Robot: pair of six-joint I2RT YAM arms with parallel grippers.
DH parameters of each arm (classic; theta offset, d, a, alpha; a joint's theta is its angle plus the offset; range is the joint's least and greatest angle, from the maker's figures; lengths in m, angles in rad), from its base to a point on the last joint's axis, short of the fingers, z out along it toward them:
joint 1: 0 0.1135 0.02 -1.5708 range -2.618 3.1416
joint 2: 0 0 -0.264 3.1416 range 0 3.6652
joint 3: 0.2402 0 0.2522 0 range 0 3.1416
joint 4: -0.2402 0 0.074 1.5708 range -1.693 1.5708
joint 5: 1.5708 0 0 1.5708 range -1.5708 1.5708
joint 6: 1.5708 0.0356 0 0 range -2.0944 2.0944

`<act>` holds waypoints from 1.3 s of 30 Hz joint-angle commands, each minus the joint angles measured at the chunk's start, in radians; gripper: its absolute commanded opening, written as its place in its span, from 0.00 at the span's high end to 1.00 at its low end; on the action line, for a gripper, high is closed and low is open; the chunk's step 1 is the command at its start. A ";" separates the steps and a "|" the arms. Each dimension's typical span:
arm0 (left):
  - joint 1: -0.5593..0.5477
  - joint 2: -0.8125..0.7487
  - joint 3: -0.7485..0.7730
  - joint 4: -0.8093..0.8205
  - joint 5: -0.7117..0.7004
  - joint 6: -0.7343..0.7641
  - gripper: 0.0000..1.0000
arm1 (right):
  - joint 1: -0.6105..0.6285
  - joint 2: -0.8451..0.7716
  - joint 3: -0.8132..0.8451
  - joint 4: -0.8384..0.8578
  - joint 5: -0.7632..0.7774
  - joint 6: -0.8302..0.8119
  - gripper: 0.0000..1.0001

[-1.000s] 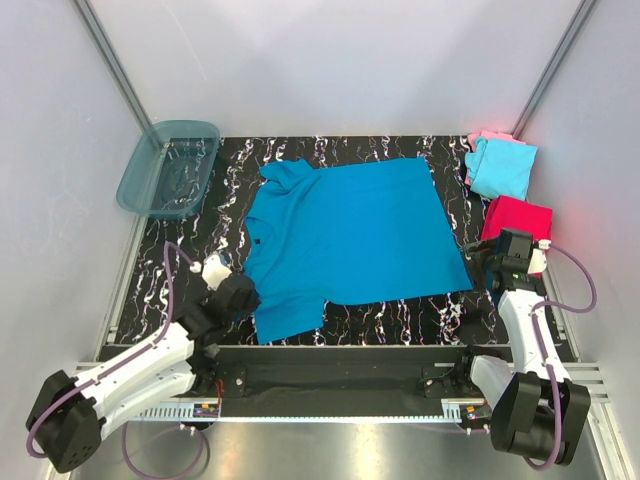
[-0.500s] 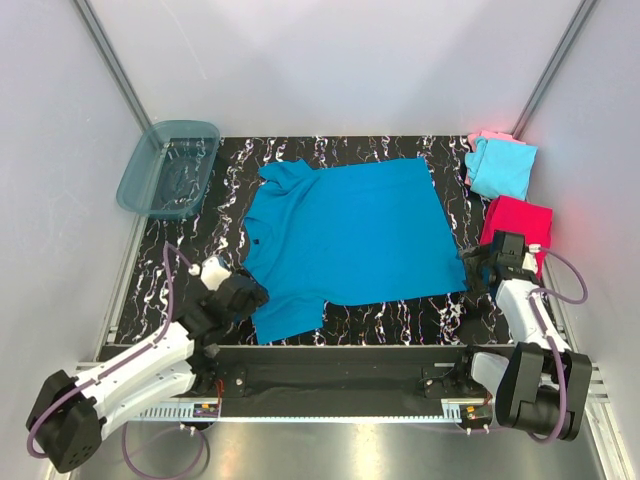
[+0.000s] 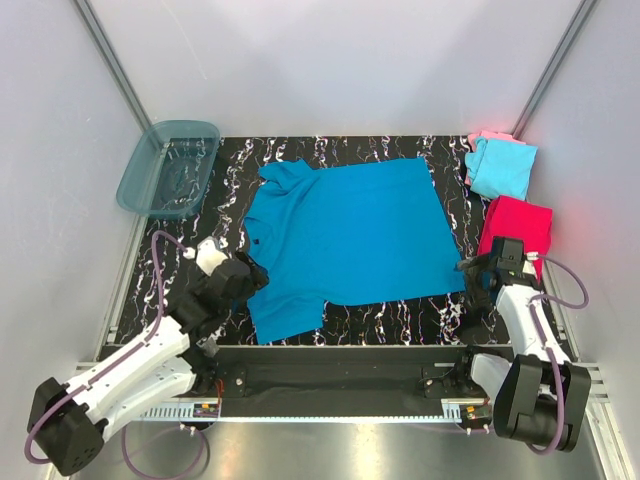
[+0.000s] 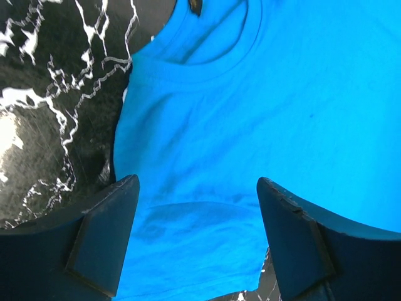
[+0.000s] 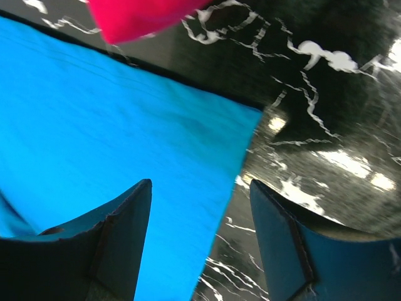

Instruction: Fold and stack the t-shirts

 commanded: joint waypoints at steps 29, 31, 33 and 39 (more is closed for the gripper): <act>0.193 -0.042 0.120 0.032 0.078 0.135 0.18 | -0.005 0.219 0.089 0.043 0.060 0.011 1.00; 0.196 -0.042 0.125 0.031 0.078 0.138 0.18 | -0.005 0.151 0.067 0.036 0.066 0.026 1.00; 0.199 -0.038 0.134 0.031 0.081 0.144 0.18 | -0.005 0.087 0.052 0.013 0.064 0.032 1.00; 0.205 -0.010 0.162 0.048 0.095 0.158 0.19 | -0.005 -0.051 0.044 -0.150 0.025 0.020 1.00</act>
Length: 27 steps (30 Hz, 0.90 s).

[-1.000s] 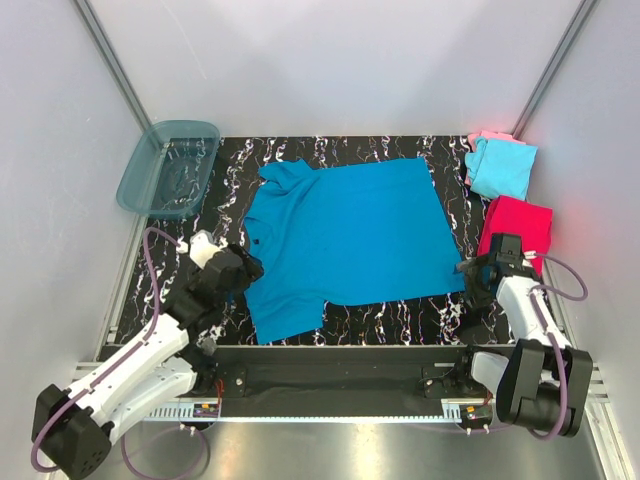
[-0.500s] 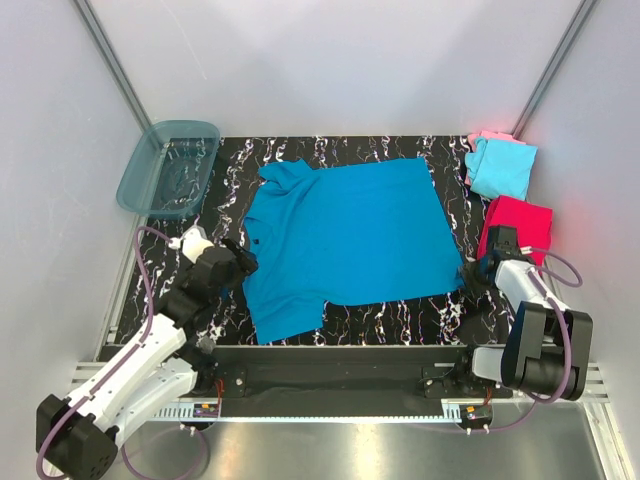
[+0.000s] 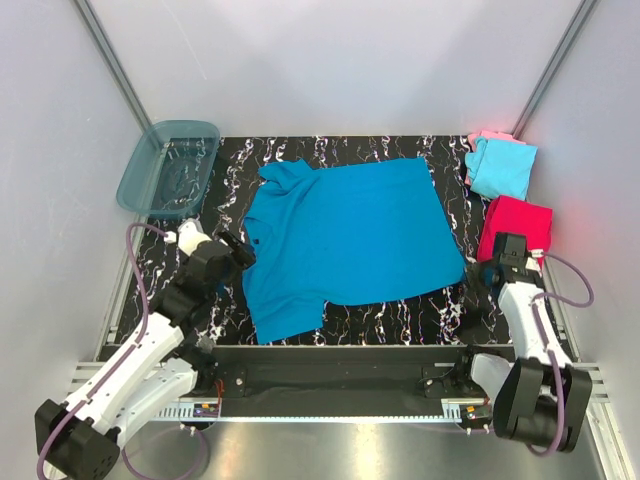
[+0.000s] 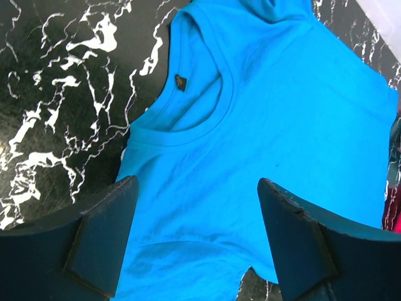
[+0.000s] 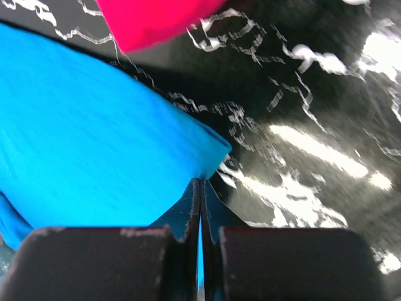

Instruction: Fold and stack the t-shirts

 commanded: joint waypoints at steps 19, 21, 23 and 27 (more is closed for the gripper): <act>0.040 0.024 0.078 0.049 0.062 0.053 0.19 | 0.026 -0.359 -0.015 -0.375 -0.120 -0.037 1.00; 0.042 0.026 0.080 0.044 0.062 0.051 0.19 | 0.029 -0.376 -0.024 -0.372 -0.142 -0.047 1.00; 0.042 0.027 0.078 0.038 0.061 0.053 0.19 | 0.041 -0.382 -0.030 -0.379 -0.180 -0.047 1.00; 0.042 0.022 0.071 0.026 0.058 0.053 0.19 | 0.076 -0.396 -0.027 -0.404 -0.211 -0.044 1.00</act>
